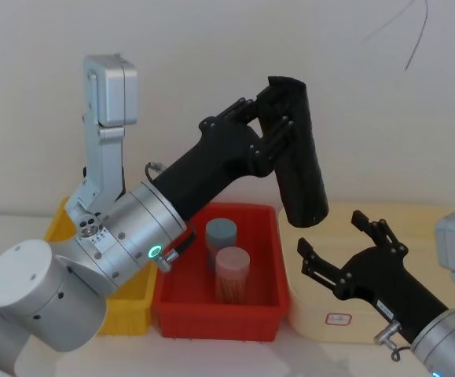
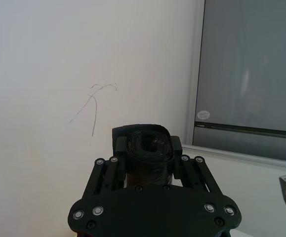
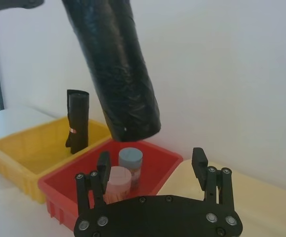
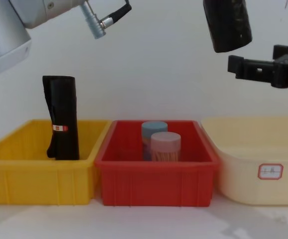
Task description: Pick up the garbage bag with the one hand and transfer it to the other hand.
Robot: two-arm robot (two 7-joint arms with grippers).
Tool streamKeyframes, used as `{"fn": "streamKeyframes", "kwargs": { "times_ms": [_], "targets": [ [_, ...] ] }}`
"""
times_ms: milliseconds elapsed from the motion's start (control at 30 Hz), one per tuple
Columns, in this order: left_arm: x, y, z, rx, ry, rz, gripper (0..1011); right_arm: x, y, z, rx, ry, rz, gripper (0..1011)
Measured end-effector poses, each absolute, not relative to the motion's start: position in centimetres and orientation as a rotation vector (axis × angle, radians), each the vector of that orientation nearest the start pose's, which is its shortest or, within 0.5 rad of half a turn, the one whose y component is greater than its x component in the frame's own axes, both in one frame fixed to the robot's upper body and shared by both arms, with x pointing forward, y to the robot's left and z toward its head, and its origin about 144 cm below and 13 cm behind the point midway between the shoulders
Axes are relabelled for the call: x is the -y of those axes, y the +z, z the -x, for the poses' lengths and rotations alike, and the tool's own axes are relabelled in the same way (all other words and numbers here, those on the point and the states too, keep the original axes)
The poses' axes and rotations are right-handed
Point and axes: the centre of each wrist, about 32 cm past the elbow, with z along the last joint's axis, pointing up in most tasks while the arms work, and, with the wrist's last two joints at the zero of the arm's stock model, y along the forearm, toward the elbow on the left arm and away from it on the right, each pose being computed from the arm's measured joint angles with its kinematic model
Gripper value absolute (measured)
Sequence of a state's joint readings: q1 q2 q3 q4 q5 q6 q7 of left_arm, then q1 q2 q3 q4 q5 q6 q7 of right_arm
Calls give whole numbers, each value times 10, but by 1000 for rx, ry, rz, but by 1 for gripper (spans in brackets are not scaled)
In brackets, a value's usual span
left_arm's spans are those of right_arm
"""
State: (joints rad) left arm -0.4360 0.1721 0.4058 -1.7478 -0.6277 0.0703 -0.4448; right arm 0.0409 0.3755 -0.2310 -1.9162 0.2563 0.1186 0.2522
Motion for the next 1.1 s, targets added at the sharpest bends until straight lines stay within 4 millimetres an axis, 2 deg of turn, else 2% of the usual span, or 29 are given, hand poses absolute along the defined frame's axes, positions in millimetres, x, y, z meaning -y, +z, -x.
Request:
{"fn": "streamKeyframes", "kwargs": {
  "times_ms": [633,1100],
  "targets": [
    [-142,1330,-513,110,549,494,495,231,1262,-444,281,-956,-38,1001],
    [-142,1330,-513,110,549,494,495,227,1268,-451,304,-920,-63,1001]
  ]
}}
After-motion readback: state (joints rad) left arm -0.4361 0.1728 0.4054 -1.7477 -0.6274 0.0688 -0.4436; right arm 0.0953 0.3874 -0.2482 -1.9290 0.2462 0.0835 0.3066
